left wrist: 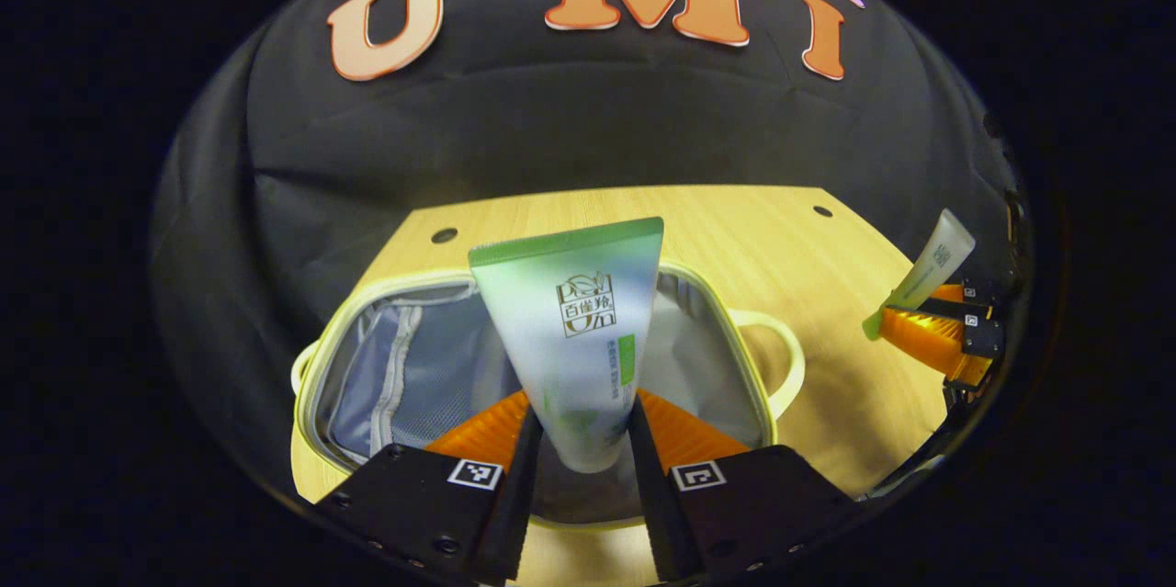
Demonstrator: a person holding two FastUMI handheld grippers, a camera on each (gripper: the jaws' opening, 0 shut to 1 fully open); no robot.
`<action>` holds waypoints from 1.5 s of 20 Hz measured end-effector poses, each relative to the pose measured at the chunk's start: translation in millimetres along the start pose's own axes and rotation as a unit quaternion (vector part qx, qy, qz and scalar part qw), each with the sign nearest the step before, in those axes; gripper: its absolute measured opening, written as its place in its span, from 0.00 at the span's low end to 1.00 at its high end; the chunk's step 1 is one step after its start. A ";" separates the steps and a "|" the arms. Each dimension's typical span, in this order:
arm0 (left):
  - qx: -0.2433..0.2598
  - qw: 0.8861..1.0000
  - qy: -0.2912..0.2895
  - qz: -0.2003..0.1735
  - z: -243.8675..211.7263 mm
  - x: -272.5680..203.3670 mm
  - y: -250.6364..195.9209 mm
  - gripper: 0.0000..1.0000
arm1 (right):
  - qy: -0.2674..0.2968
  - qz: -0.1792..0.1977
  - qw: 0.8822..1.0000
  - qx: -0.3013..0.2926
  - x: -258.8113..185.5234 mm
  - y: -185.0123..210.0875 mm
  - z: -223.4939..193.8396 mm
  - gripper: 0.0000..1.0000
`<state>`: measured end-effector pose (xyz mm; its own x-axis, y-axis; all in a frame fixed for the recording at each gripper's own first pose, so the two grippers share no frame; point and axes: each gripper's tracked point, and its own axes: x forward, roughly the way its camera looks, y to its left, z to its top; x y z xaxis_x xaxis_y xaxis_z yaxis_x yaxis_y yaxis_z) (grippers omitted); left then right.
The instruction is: First open the suitcase, pack the skin care products into it, and then close the suitcase.
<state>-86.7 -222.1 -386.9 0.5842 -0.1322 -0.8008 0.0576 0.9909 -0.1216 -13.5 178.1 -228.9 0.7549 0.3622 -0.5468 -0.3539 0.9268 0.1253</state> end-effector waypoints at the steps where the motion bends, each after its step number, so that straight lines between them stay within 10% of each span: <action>1: -0.001 1.000 0.021 -0.011 -8.1 8.0 2.3 0.52 | -0.001 0.000 1.000 -0.001 1.1 7.8 1.0 0.34; 17: -0.025 0.980 0.185 -0.069 -58.3 79.6 1.2 0.53 | 0.064 -0.013 0.997 0.036 44.0 86.4 -24.2 0.34; 23: -0.066 0.981 0.143 -0.112 -41.7 60.5 -3.9 0.72 | 0.086 -0.016 0.995 0.046 53.6 91.7 -30.4 0.34; 30: -0.102 0.994 0.020 -0.040 24.3 -11.7 90.8 0.88 | 0.129 -0.004 0.990 0.056 78.2 111.4 -43.8 0.34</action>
<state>-68.7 -130.0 -374.3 0.5516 -0.2143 -0.8061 -0.0651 0.9524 -0.2977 -18.1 305.4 -294.0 0.5863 0.3314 -0.7392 -0.2738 0.9399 0.2042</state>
